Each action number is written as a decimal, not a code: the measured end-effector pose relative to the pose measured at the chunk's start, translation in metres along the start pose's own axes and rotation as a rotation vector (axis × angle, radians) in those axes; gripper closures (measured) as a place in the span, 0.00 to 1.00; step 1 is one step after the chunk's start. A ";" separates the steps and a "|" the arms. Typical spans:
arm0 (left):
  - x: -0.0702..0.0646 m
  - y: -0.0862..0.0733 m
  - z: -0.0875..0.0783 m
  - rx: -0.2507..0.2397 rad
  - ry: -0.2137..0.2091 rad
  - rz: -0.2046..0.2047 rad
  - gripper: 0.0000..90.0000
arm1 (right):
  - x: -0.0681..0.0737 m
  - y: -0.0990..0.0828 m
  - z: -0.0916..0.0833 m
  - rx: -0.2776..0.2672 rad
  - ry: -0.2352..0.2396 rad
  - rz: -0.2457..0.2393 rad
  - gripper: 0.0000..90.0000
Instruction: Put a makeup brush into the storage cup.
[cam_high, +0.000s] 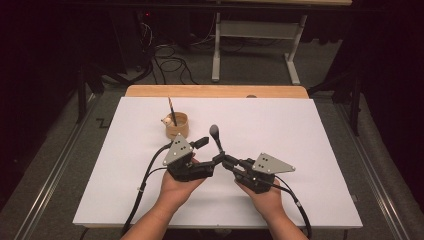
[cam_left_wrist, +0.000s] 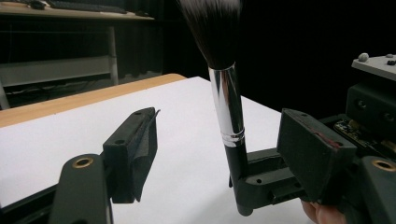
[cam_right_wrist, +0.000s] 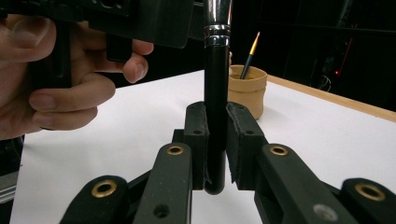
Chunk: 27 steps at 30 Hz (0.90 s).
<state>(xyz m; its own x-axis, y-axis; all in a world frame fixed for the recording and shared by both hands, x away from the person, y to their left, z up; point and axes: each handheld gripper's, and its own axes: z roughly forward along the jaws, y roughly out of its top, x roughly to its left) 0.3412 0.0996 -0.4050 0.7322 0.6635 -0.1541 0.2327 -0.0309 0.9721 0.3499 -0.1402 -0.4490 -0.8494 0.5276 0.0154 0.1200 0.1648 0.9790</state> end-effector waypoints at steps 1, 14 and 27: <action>0.000 0.000 0.000 -0.001 -0.002 -0.002 0.33 | 0.000 0.000 0.000 -0.002 0.002 0.001 0.90; 0.000 0.000 0.002 -0.002 -0.019 -0.008 0.46 | 0.002 0.000 0.000 -0.004 0.016 -0.014 0.90; -0.002 0.000 0.003 -0.010 -0.036 -0.014 0.60 | 0.001 0.000 0.000 -0.003 0.016 -0.014 0.90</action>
<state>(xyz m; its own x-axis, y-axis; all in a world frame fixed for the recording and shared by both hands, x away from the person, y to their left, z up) 0.3418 0.0964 -0.4051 0.7514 0.6365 -0.1742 0.2371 -0.0141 0.9714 0.3487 -0.1396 -0.4485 -0.8590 0.5119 0.0051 0.1067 0.1693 0.9798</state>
